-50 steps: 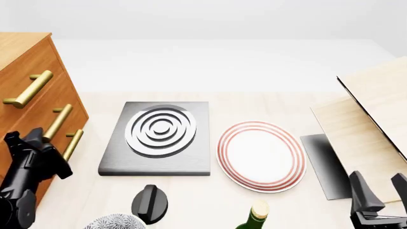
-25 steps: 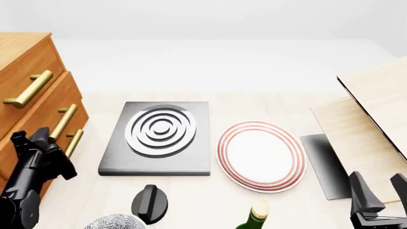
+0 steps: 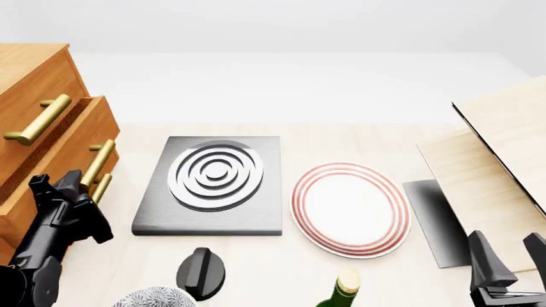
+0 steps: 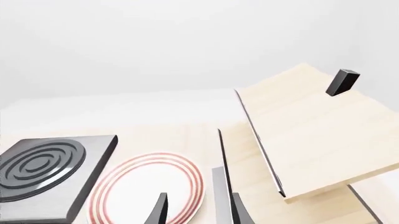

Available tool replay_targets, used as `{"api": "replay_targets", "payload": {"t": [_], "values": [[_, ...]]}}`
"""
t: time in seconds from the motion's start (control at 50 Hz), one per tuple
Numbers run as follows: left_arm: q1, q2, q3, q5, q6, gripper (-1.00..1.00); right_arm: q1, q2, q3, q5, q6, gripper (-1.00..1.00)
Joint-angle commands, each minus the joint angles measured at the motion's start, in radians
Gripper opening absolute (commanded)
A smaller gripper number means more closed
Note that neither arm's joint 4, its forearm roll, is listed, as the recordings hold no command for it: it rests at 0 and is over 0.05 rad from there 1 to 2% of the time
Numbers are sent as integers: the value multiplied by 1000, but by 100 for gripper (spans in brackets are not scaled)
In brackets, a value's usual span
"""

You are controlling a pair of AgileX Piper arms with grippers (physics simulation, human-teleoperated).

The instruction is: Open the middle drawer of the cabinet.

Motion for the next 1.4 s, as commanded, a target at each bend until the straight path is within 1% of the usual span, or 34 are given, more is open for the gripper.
{"api": "replay_targets", "payload": {"t": [0.02, 0.62, 1.0, 1.14, 1.28, 1.4], "values": [[-112, -9, -21, -22, -14, -100, 9, -10, 0, 5, 0, 100], [-163, 10, -55, -22, -22, -100, 14, -1, 0, -4, 6, 100], [-140, 11, -50, -22, -30, -100, 13, 1, 1, -3, 5, 100], [-137, 9, -32, -22, -23, -100, 15, -7, 0, 3, 9, 100], [-125, -1, -24, -22, -32, -100, 12, 16, 1, -16, 11, 100], [-125, -9, -17, -22, -33, -100, 11, 5, 1, -4, 12, 100]]}}
